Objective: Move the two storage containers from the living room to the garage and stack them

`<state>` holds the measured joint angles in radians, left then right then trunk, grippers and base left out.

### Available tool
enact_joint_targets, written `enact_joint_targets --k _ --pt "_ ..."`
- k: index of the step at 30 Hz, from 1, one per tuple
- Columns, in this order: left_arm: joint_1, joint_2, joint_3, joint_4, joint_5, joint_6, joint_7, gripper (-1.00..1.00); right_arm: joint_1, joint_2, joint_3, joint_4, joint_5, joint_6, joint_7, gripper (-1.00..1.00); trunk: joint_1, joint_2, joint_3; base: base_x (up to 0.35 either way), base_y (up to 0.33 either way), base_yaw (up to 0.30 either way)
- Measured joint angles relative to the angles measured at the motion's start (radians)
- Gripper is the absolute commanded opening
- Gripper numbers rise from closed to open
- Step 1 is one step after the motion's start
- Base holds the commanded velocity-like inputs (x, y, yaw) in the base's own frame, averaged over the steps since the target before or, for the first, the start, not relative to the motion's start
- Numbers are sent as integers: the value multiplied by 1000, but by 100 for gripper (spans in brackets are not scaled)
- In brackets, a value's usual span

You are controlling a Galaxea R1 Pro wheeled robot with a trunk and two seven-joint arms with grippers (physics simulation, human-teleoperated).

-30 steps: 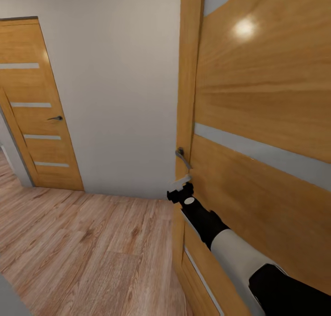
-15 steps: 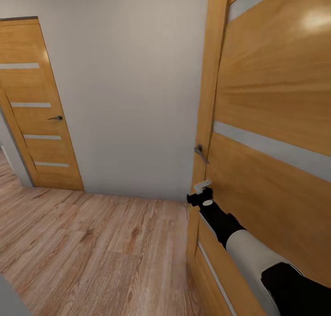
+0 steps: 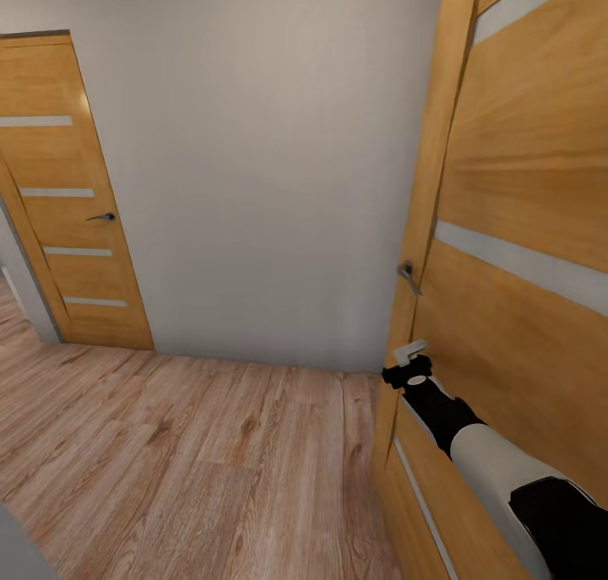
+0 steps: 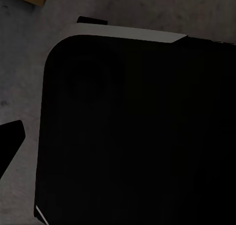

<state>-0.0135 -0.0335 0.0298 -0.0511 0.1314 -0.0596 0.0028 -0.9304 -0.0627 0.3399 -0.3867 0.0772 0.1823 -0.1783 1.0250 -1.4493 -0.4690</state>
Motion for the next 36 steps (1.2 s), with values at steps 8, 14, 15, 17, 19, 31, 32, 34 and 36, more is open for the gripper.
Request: enact_joint_targets --k 8,14,15,17,19,31,32,34,36 --pt "0 0 0 0 0 0 0 100 0 -49 1 2 -5 -1 -12 100 0 0 0 0 0 0" --pt "0 0 0 0 0 0 0 100 0 -99 -7 4 -6 -2 -15 100 0 0 0 0 0 0" --pt "0 0 0 0 0 0 0 100 0 -103 -12 4 -6 -2 -16 100 0 0 0 0 0 0" --pt "0 0 0 0 0 0 0 100 0 -113 -34 4 -10 -2 -15 100 0 0 0 0 0 0" --pt "0 0 0 0 0 0 0 100 0 -128 -48 5 -6 -2 -17 100 0 0 0 0 0 0" --pt "0 0 0 0 0 0 0 100 0 -142 -59 5 -4 -2 -17 100 0 0 0 0 0 0" --pt "0 0 0 0 0 0 0 100 0 -143 -59 5 -4 -2 -16 100 0 0 0 0 0 0" --pt "0 0 0 0 0 0 0 100 0 -144 -59 5 -5 -2 -16 100 0 0 0 0 0 0" --pt "0 0 0 0 0 0 0 100 0 -146 -60 6 -6 -2 -16 100 0 0 0 0 0 0"
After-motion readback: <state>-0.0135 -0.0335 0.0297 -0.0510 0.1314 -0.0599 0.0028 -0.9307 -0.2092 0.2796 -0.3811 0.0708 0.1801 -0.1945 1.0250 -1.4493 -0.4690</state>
